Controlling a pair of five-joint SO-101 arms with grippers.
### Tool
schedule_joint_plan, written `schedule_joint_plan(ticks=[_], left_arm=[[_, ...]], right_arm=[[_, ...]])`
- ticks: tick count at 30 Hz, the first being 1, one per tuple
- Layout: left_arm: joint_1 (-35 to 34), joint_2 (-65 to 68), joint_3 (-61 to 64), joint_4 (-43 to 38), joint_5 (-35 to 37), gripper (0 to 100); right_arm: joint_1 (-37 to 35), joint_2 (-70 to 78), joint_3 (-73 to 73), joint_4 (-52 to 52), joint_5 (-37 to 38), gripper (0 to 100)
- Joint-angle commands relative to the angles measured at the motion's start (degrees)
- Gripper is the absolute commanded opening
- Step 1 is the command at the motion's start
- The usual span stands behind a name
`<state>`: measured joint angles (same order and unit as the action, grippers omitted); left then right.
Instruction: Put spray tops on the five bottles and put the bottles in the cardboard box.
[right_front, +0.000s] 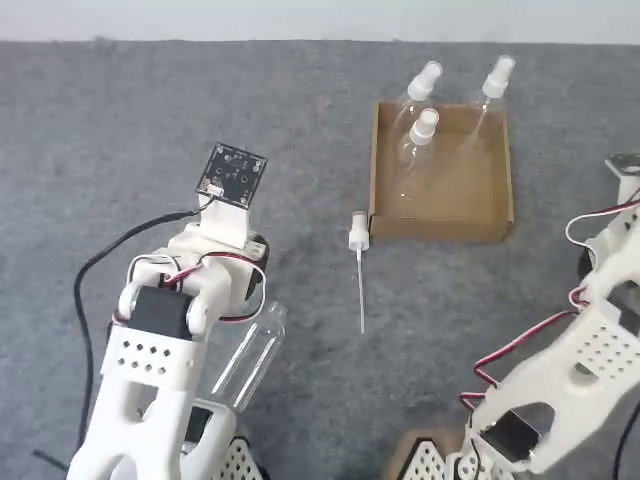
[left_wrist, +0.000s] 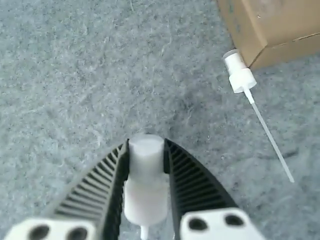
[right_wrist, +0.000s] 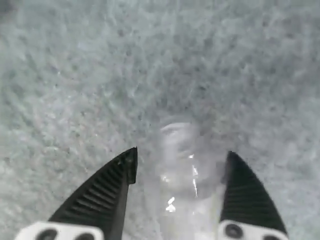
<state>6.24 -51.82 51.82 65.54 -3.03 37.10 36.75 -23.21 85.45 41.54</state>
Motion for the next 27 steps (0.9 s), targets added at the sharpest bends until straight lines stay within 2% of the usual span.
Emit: schedule_joint_plan(ticks=[1,5,9,15,27], left_arm=[[-0.18,-1.93,-0.13,-1.67,-0.09,1],[-0.18,-1.93,-0.13,-1.67,-0.09,1],[-0.18,-1.93,-0.13,-1.67,-0.09,1],[-0.18,-1.93,-0.13,-1.67,-0.09,1],[-0.18,-1.93,-0.22,-1.67,-0.09,1]], right_arm=[[0.57,0.04,-3.52,0.31,-0.53,18.1],[1.54,-0.22,-3.52,0.31,0.18,22.6],[2.24,-0.4,-3.52,0.84,5.63,27.6],[2.24,-1.63,-3.52,3.74,15.3,27.5],[3.65,-7.52,-3.16,10.68,24.79,27.5]])
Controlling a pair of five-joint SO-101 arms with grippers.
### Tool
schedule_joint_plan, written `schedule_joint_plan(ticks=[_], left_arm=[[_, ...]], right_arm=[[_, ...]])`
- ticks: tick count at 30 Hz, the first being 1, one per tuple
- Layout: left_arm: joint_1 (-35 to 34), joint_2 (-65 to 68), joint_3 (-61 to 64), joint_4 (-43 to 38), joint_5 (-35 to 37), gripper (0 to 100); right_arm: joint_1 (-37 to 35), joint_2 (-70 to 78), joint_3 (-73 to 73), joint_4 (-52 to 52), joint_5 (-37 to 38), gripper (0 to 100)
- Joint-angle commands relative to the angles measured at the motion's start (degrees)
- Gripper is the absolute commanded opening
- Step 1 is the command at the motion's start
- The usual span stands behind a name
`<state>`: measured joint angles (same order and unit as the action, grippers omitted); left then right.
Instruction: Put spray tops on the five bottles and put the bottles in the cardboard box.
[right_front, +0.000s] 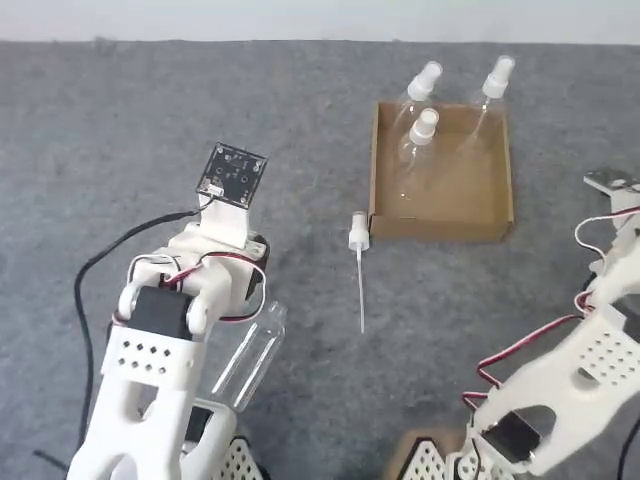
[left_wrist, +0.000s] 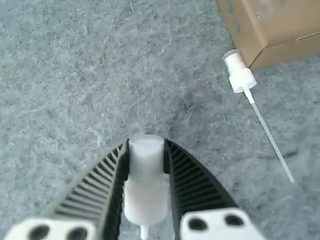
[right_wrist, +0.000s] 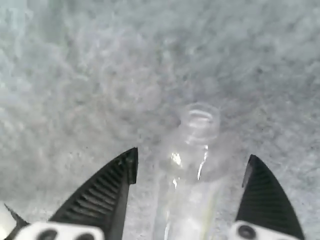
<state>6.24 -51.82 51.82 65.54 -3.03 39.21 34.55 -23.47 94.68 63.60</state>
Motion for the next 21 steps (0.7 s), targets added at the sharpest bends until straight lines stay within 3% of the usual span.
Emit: schedule_joint_plan(ticks=[1,5,21], left_arm=[[-0.18,-1.93,-0.22,-1.67,-0.09,1],[-0.18,-1.93,-0.22,-1.67,-0.09,1],[-0.18,-1.93,-0.13,-1.67,0.0,1]], right_arm=[[2.07,-5.14,-2.73,1.27,3.43,27.5],[2.68,-3.91,-1.41,1.1,6.51,27.5],[2.59,2.33,-1.41,-3.47,6.33,27.4]])
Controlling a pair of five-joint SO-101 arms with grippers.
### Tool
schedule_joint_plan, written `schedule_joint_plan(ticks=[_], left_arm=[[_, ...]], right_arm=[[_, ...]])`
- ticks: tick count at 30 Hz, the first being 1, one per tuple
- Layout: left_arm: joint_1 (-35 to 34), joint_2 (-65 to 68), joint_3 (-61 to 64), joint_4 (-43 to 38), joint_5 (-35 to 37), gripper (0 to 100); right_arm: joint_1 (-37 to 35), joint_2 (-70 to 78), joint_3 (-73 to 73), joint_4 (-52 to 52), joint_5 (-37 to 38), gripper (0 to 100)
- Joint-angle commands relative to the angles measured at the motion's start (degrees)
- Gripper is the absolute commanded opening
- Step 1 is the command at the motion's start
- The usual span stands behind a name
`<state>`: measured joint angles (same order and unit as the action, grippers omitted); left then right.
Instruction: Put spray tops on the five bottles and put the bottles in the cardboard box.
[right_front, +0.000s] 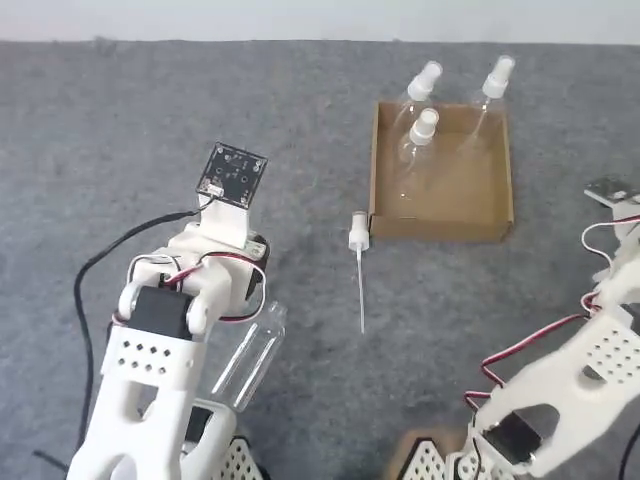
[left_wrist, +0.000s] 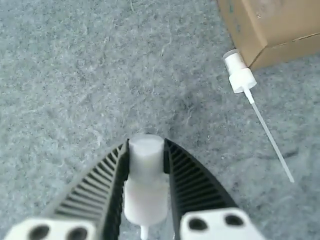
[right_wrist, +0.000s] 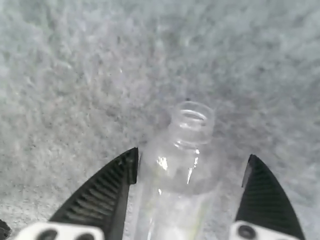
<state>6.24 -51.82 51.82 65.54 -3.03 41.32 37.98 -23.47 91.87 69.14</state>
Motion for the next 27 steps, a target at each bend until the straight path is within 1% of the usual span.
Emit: schedule_joint_plan(ticks=[1,3,7,12,16,22,24,27], left_arm=[[-0.18,-1.93,-0.13,-1.67,0.0,1],[-0.18,-1.93,-0.13,-1.67,0.0,1],[-0.18,-1.93,-0.13,-1.67,0.0,1],[-0.18,-1.93,-0.13,-1.67,0.09,1],[-0.18,-2.55,-1.01,-1.67,-0.18,1],[-0.62,-2.55,-8.31,-1.14,-0.26,1],[-0.62,-2.55,-11.21,0.79,-0.26,1],[-0.62,-2.55,-16.48,5.8,-0.26,1]], right_arm=[[0.48,-1.1,-1.41,-0.66,0.79,27.3],[0.48,-1.19,-1.41,-0.66,0.79,24.0],[0.4,-1.19,-1.49,-0.57,0.79,12.9],[0.57,-1.98,-2.64,-0.22,0.62,5.4],[0.22,-5.32,-7.21,0.31,-5.71,0.3],[-2.24,-14.99,-12.22,6.46,-15.12,0.6],[-3.91,-18.59,-12.22,6.99,-18.73,0.6],[-6.9,-23.6,-12.22,7.43,-24.26,0.6]])
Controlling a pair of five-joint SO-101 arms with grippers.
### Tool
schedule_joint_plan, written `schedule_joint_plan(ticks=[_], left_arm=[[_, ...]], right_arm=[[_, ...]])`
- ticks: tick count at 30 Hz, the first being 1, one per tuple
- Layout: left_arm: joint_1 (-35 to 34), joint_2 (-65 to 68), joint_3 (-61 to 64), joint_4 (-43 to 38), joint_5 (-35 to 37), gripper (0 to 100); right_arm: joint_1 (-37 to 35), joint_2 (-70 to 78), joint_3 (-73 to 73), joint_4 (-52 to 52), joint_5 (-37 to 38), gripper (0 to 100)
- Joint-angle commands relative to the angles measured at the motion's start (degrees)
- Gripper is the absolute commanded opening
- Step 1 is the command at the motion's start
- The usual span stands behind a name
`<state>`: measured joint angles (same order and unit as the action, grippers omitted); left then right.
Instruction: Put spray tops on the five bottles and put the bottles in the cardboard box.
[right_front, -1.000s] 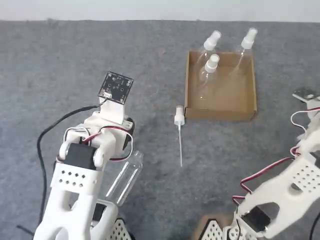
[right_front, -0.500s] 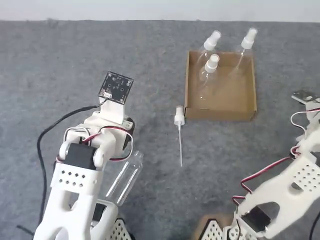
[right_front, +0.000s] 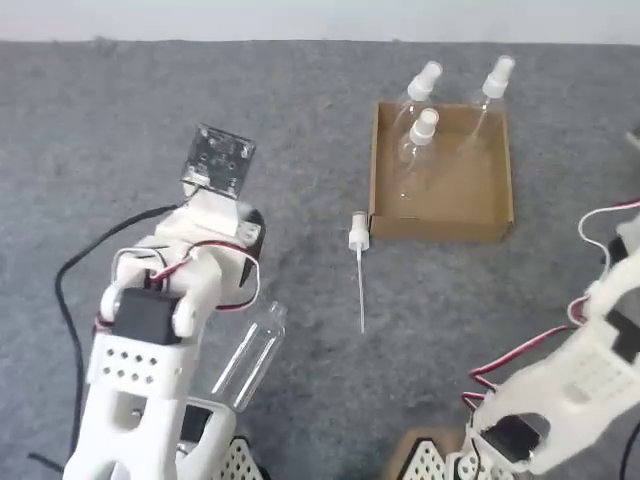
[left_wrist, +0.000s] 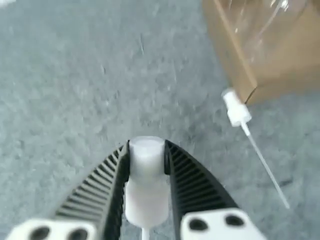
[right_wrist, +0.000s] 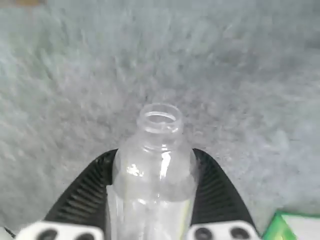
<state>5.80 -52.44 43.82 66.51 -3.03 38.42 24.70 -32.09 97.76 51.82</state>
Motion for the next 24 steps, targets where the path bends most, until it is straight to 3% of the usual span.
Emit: schedule_joint_plan(ticks=[1,7,16,24], left_arm=[[-0.18,-1.93,-10.24,6.51,-0.26,1],[-0.18,-1.93,-20.44,12.48,-0.35,1],[-0.26,-1.93,-27.3,14.42,-0.09,1],[-0.26,-1.93,-35.91,18.29,0.09,1]], right_arm=[[-5.23,-11.91,-3.6,1.63,-8.79,0.6],[-14.02,-21.23,-0.79,4.44,-17.23,0.6],[-30.64,-45.41,20.48,0.31,-25.67,0.6],[-56.04,-67.65,50.73,-16.04,-35.43,0.6]])
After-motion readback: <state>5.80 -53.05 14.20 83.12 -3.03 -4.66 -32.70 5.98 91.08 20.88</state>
